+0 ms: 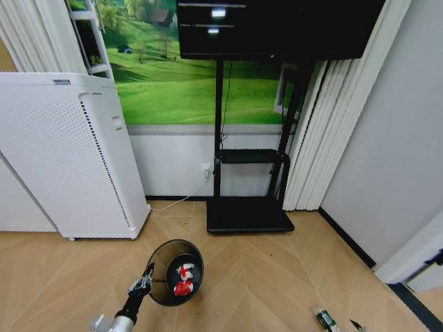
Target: Pick up the trash bin and place the garbage on the floor into it.
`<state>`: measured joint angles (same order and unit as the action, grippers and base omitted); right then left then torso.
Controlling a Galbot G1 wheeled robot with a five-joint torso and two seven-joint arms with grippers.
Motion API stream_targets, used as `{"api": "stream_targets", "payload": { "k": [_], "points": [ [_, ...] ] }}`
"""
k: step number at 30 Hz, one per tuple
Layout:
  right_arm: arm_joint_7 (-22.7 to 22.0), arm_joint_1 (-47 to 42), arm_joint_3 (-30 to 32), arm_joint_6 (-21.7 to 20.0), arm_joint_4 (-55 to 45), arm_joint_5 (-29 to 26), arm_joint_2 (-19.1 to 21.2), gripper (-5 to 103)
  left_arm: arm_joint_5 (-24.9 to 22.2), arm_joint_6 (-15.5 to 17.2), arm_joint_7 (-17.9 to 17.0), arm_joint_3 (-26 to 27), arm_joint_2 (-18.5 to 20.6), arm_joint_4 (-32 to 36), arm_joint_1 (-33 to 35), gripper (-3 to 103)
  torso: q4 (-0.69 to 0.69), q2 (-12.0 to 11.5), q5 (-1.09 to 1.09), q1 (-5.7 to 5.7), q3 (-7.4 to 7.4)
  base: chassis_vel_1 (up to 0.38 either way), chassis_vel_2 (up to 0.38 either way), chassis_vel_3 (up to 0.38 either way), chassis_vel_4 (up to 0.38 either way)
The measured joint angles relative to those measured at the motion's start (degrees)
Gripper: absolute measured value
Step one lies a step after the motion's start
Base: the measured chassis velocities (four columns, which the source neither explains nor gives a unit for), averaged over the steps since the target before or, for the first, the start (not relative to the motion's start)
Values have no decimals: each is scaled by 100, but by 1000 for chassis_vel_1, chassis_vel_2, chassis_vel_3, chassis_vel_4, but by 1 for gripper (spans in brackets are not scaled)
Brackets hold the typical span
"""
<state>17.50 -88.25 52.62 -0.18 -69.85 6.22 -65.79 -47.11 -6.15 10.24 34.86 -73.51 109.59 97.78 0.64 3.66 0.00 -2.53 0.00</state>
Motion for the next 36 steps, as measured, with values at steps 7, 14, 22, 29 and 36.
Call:
{"api": "stream_targets", "payload": {
  "k": [7, 14, 22, 29, 36],
  "points": [
    [161, 255, -168, -6, 466, 375, 196, 100, -2, -4, 0, 11, -29, 10, 19, 7, 1, 0, 0, 0, 0, 0, 0, 0, 0],
    [338, 412, -169, 80, 836, 821, 279, 100, 4, -43, 0, 11, -50, -2, 71, 7, 1, 0, -2, 0, 0, 0, 0, 0, 0],
    [617, 384, -137, 23, 830, 974, 275, 80, -5, -51, 0, 13, -38, -6, 69, 7, 2, 0, 0, 0, 0, 0, 0, 0, 0],
    [722, 323, -124, 30, 773, 1032, 223, 54, -41, -68, -7, 34, -36, 2, 80, 7, 2, 0, 0, 0, 0, 0, 0, 0, 0],
    [747, 223, -102, 100, 572, 1029, 120, 33, -46, -88, -10, 35, -10, -20, 46, 7, 2, 0, 0, -1, 0, 0, 0, 0, 0]
  ]
}}
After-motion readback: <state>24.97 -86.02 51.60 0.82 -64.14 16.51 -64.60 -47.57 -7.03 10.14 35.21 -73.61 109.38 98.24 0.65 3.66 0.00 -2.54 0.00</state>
